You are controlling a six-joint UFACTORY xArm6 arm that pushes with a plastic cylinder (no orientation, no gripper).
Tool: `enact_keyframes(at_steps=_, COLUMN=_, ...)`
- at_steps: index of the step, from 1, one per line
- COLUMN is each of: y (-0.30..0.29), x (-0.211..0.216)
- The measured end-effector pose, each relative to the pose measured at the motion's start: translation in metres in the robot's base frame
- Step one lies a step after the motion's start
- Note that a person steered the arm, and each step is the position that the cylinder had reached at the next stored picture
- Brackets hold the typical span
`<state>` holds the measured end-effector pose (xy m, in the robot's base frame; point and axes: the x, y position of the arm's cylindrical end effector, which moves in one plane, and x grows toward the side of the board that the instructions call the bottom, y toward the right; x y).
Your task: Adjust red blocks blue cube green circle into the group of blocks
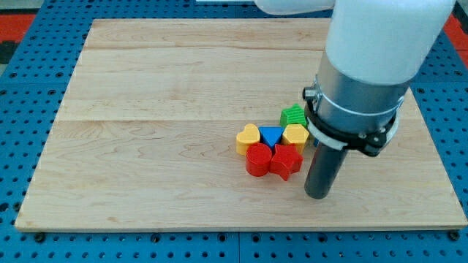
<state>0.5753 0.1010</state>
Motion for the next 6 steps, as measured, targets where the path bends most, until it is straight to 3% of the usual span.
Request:
enact_keyframes(at_steps=2, y=-0.135, x=0.000)
enact_keyframes(at_steps=3, y=-0.133, x=-0.033)
enact_keyframes(at_steps=4, y=-0.102, x=-0.038)
enact_keyframes(at_steps=6, y=-0.109, x=-0.039)
